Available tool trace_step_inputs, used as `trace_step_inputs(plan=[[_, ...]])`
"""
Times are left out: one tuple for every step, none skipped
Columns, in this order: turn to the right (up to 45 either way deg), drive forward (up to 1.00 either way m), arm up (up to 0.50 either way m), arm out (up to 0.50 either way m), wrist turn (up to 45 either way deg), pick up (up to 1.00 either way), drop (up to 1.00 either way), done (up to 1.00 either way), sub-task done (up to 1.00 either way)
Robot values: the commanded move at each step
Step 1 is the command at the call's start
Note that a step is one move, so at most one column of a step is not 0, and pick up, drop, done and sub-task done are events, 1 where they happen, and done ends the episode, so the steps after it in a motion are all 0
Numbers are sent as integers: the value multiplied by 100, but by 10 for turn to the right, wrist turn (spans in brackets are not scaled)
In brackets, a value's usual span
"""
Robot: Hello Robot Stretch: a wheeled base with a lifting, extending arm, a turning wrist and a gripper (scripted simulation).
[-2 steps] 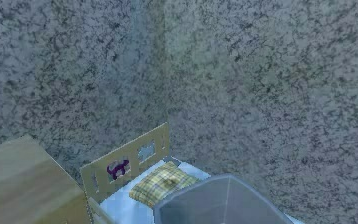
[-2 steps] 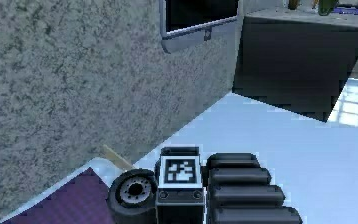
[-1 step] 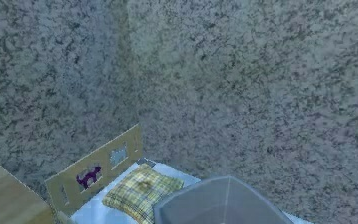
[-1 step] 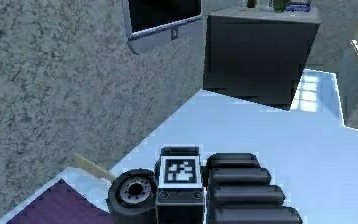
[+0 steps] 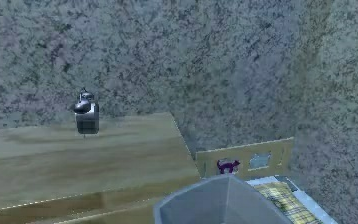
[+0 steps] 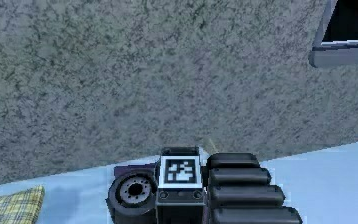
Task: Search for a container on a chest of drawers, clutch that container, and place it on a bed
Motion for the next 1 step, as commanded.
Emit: trace_step_inputs(plan=[[-450, 0, 0, 0, 0, 0, 0, 0, 0]])
